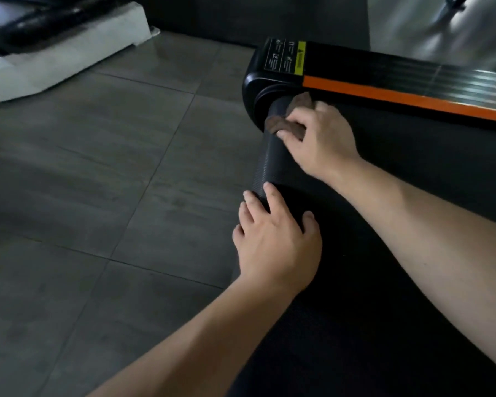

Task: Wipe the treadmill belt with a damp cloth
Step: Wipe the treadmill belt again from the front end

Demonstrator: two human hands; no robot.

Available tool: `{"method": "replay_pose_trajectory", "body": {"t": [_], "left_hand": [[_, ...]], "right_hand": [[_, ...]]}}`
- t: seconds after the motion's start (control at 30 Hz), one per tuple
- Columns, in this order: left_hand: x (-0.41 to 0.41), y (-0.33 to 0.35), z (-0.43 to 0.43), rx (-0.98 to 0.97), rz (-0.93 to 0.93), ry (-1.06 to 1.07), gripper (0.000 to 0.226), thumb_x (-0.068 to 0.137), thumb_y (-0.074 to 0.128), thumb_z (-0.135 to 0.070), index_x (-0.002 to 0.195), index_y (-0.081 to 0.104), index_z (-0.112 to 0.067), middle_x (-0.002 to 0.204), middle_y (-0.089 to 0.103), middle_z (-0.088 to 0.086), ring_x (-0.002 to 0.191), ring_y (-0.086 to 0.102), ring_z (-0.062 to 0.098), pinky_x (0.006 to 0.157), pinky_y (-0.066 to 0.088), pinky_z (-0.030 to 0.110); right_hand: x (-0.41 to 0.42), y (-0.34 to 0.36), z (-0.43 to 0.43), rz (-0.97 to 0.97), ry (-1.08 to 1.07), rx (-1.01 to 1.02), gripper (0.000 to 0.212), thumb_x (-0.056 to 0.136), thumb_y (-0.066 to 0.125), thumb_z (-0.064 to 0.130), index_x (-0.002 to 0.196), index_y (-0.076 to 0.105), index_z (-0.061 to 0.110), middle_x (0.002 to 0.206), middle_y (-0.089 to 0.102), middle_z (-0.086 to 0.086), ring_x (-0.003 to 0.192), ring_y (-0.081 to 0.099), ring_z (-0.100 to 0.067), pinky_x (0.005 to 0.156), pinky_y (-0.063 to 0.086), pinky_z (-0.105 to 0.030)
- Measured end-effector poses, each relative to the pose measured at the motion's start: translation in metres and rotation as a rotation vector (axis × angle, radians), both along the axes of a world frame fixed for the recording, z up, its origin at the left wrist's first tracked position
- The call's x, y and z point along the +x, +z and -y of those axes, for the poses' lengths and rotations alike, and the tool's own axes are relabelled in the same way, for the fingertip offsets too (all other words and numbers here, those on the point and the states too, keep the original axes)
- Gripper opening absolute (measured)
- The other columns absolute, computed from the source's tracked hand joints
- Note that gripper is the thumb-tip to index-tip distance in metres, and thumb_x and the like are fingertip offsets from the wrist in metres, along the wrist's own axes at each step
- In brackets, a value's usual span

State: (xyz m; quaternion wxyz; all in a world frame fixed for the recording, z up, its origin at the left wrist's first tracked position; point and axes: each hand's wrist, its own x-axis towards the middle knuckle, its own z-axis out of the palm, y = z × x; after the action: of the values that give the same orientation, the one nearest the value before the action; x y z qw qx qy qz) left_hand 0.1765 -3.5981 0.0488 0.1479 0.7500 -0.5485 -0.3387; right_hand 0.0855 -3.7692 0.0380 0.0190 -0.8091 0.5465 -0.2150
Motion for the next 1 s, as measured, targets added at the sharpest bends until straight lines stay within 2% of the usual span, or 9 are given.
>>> {"method": "replay_pose_trajectory", "body": {"t": [0.1, 0.27, 0.37, 0.43, 0.5, 0.67, 0.77, 0.9, 1.0], "left_hand": [[-0.01, -0.007, -0.003, -0.06, 0.152, 0.022, 0.082, 0.102, 0.036, -0.056, 0.163, 0.0, -0.016, 0.17, 0.007, 0.018, 0.156, 0.009, 0.032, 0.121, 0.021, 0.049], [-0.018, -0.015, -0.002, -0.106, 0.252, 0.062, 0.081, 0.101, 0.032, -0.058, 0.162, 0.005, -0.013, 0.167, 0.017, 0.02, 0.152, 0.02, 0.034, 0.115, 0.03, 0.05], [-0.019, -0.016, -0.001, -0.114, 0.284, 0.065, 0.08, 0.1, 0.031, -0.059, 0.162, 0.007, -0.013, 0.166, 0.02, 0.019, 0.15, 0.023, 0.034, 0.113, 0.032, 0.05], [-0.019, -0.016, -0.001, -0.115, 0.289, 0.066, 0.08, 0.1, 0.032, -0.059, 0.161, 0.007, -0.013, 0.165, 0.021, 0.019, 0.15, 0.023, 0.034, 0.113, 0.032, 0.05], [-0.019, -0.016, -0.001, -0.114, 0.286, 0.068, 0.08, 0.1, 0.031, -0.059, 0.161, 0.007, -0.014, 0.166, 0.02, 0.018, 0.151, 0.022, 0.033, 0.114, 0.032, 0.05], [-0.019, -0.018, 0.0, -0.13, 0.296, 0.067, 0.08, 0.1, 0.03, -0.06, 0.161, 0.007, -0.015, 0.164, 0.022, 0.017, 0.15, 0.024, 0.032, 0.113, 0.033, 0.049], [-0.018, -0.019, 0.0, -0.124, 0.306, 0.07, 0.078, 0.099, 0.031, -0.061, 0.159, 0.009, -0.015, 0.162, 0.025, 0.017, 0.147, 0.027, 0.033, 0.11, 0.035, 0.05], [-0.019, -0.018, 0.0, -0.125, 0.3, 0.075, 0.078, 0.099, 0.031, -0.061, 0.158, 0.011, -0.015, 0.16, 0.028, 0.017, 0.146, 0.029, 0.034, 0.109, 0.036, 0.051], [-0.019, -0.018, 0.0, -0.136, 0.295, 0.079, 0.078, 0.099, 0.032, -0.06, 0.159, 0.012, -0.015, 0.16, 0.029, 0.016, 0.145, 0.03, 0.034, 0.109, 0.037, 0.051]], "right_hand": [[-0.014, 0.003, 0.013, 0.017, 0.099, 0.035, 0.028, 0.092, 0.063, 0.045, 0.107, 0.07, 0.023, 0.107, 0.063, -0.012, 0.096, 0.06, -0.029, 0.078, 0.05, -0.04], [-0.037, 0.006, 0.064, 0.064, -0.161, 0.031, 0.029, 0.098, 0.058, 0.042, 0.116, 0.067, 0.022, 0.115, 0.064, -0.009, 0.101, 0.063, -0.028, 0.072, 0.04, -0.031], [-0.03, 0.0, 0.043, 0.052, -0.006, 0.051, 0.029, 0.094, 0.06, 0.05, 0.107, 0.067, 0.024, 0.104, 0.067, -0.005, 0.091, 0.063, -0.024, 0.069, 0.043, -0.031], [-0.031, -0.001, 0.018, 0.054, 0.172, 0.078, 0.025, 0.089, 0.064, 0.053, 0.094, 0.066, 0.028, 0.094, 0.065, -0.003, 0.082, 0.061, -0.021, 0.069, 0.044, -0.03], [-0.04, 0.001, 0.013, 0.037, 0.255, 0.062, 0.024, 0.089, 0.066, 0.05, 0.095, 0.068, 0.026, 0.095, 0.061, -0.003, 0.082, 0.057, -0.019, 0.07, 0.044, -0.031], [-0.034, 0.007, 0.054, 0.058, -0.058, 0.037, 0.03, 0.095, 0.06, 0.049, 0.107, 0.068, 0.022, 0.103, 0.064, -0.003, 0.094, 0.062, -0.024, 0.069, 0.043, -0.032], [-0.029, 0.0, 0.037, 0.032, 0.013, 0.078, 0.035, 0.088, 0.063, 0.058, 0.1, 0.063, 0.025, 0.099, 0.066, -0.002, 0.088, 0.062, -0.022, 0.069, 0.045, -0.032], [-0.039, 0.009, 0.019, -0.014, 0.206, 0.16, 0.021, 0.088, 0.069, 0.049, 0.092, 0.064, 0.029, 0.088, 0.062, 0.006, 0.078, 0.057, -0.013, 0.066, 0.04, -0.029], [-0.044, 0.014, 0.037, -0.023, 0.105, 0.087, 0.023, 0.091, 0.065, 0.049, 0.099, 0.067, 0.028, 0.093, 0.063, 0.001, 0.083, 0.061, -0.021, 0.071, 0.048, -0.034]]}}
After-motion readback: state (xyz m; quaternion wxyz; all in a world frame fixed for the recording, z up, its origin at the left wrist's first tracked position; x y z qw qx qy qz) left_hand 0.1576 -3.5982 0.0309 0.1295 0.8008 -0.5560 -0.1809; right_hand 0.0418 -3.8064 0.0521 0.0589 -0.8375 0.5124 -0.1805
